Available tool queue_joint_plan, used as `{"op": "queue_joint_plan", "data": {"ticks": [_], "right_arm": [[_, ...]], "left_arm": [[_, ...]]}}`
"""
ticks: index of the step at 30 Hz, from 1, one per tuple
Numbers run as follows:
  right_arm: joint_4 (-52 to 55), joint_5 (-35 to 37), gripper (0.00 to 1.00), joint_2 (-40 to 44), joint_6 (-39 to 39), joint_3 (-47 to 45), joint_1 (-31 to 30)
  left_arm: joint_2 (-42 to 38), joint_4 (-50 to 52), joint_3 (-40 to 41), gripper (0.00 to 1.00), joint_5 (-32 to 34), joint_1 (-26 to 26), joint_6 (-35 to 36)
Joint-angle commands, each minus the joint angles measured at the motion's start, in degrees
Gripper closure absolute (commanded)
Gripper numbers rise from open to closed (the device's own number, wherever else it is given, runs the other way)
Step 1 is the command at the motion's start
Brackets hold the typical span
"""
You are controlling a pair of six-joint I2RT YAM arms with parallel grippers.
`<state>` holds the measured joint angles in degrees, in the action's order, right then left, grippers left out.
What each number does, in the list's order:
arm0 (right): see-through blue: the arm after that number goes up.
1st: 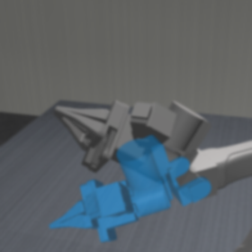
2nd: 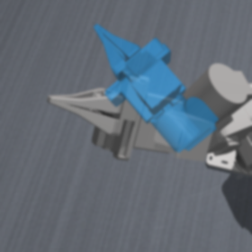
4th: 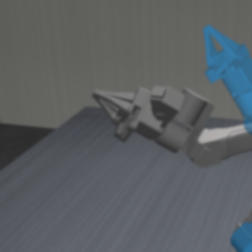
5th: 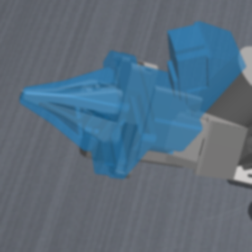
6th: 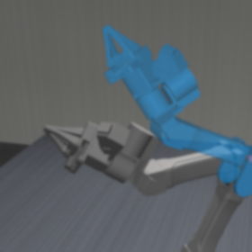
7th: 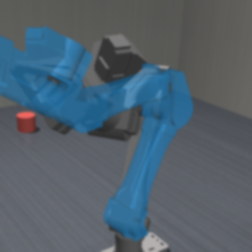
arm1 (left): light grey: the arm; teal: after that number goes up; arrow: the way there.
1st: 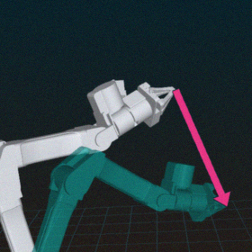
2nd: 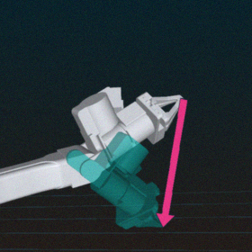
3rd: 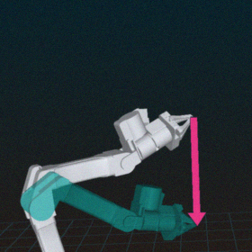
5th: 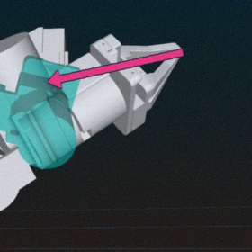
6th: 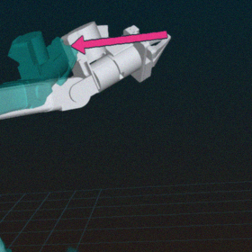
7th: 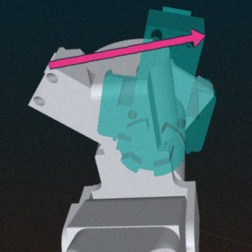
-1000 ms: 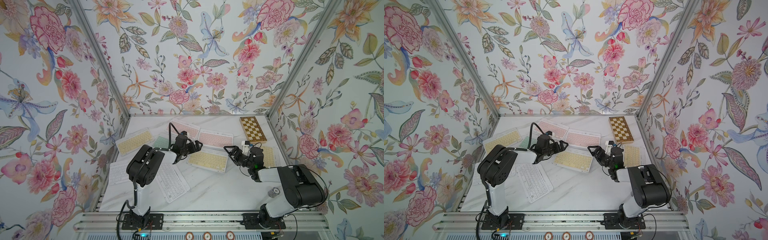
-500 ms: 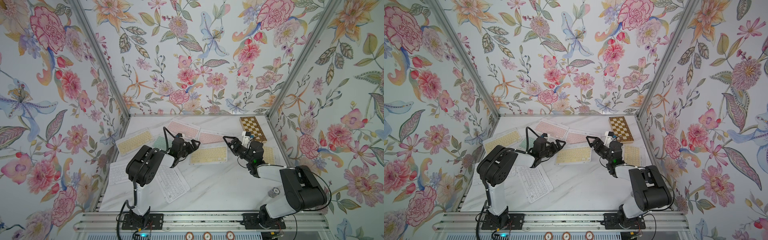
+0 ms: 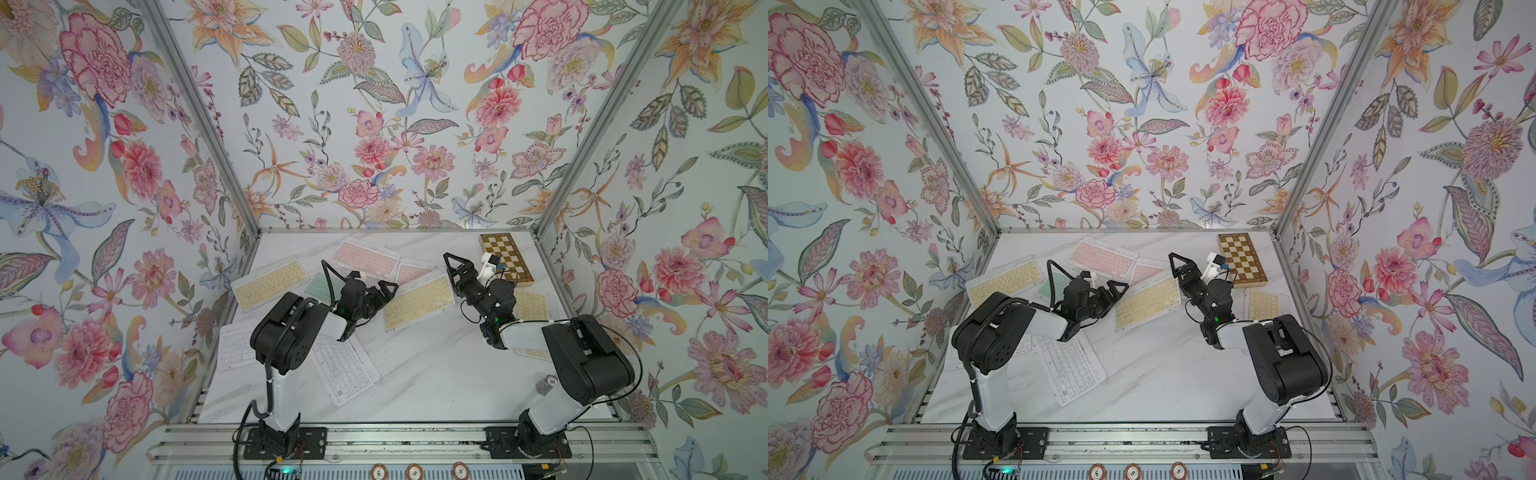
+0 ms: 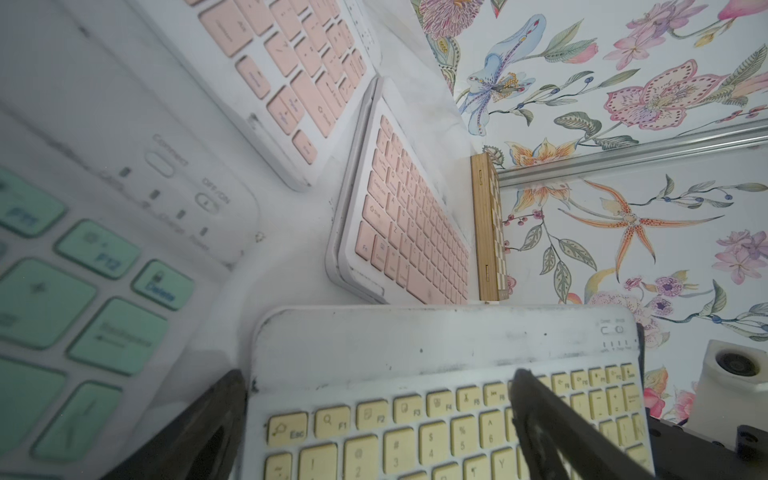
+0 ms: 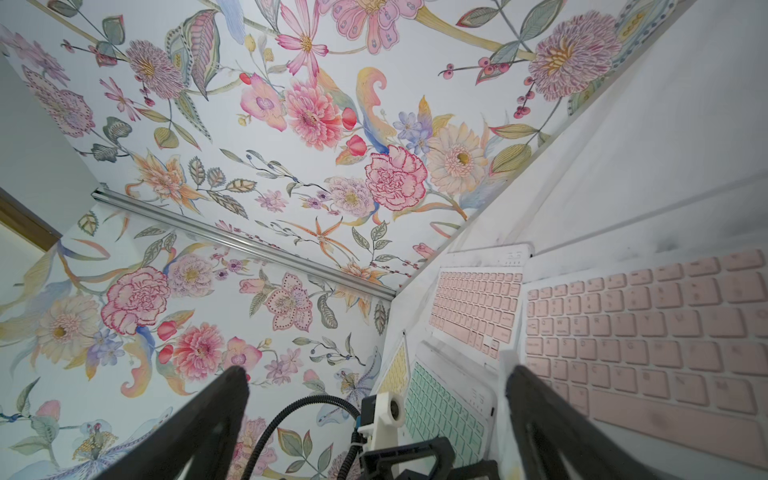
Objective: Stack the numeric keypads
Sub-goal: Pick up the numeric keypad from the center of the board.
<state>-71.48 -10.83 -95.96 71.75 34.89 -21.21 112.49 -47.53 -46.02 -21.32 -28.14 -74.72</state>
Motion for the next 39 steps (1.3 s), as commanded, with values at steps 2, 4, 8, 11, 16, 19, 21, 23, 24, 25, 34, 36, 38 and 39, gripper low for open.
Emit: {"op": "queue_joint_plan", "data": {"ticks": [2,4,8,11,16,19,21,23,24,25,34,36,38,39], "right_arm": [[-3.9,2.8,0.01,-2.9,8.1,-1.6,-6.8],[-4.7,5.3,0.01,-2.3,8.1,-1.6,-8.1],[-1.6,7.3,0.01,-0.2,7.2,-0.5,-10.0],[1.4,8.4,0.01,1.4,6.5,-0.3,-11.1],[4.9,7.9,0.01,3.1,6.3,0.5,-11.9],[11.8,7.1,0.01,5.2,6.1,1.7,-12.0],[18.0,6.1,0.00,6.9,5.8,3.3,-11.9],[28.0,5.4,0.00,9.0,4.7,6.1,-11.9],[34.5,5.1,0.01,9.8,3.2,8.4,-12.0],[40.2,5.0,0.02,10.6,1.7,10.5,-11.9],[54.3,3.8,0.23,11.4,-2.1,14.3,-10.8],[56.0,3.1,0.30,11.3,-2.8,14.8,-10.4],[57.2,2.9,0.37,11.6,-3.5,15.0,-10.3],[58.2,2.9,0.39,11.8,-4.0,15.1,-10.2]], "left_arm": [[-3.0,-8.2,-0.2,0.01,-5.2,-2.6,-2.6],[-2.9,-8.5,-0.1,0.00,-5.1,-2.6,-2.7],[-2.7,-9.2,0.2,0.01,-5.0,-2.6,-3.1],[-2.8,-9.3,0.3,0.01,-4.8,-2.6,-3.1],[-2.9,-9.3,0.3,0.01,-4.9,-2.6,-3.0],[-3.1,-8.9,0.3,0.01,-5.1,-2.5,-2.6],[-3.1,-8.7,0.4,0.01,-5.2,-2.6,-2.5],[-3.0,-8.7,0.5,0.01,-5.1,-2.5,-2.4],[-2.9,-8.7,0.5,0.01,-5.1,-2.6,-2.4],[-2.8,-8.9,0.6,0.00,-5.2,-2.6,-2.4],[-2.7,-9.1,1.2,0.01,-5.6,-2.4,-2.4],[-2.7,-9.0,1.3,0.01,-5.7,-2.3,-2.2],[-2.7,-9.0,1.5,0.01,-5.7,-2.3,-2.2],[-2.6,-9.0,1.5,0.01,-5.7,-2.2,-2.2]]}}
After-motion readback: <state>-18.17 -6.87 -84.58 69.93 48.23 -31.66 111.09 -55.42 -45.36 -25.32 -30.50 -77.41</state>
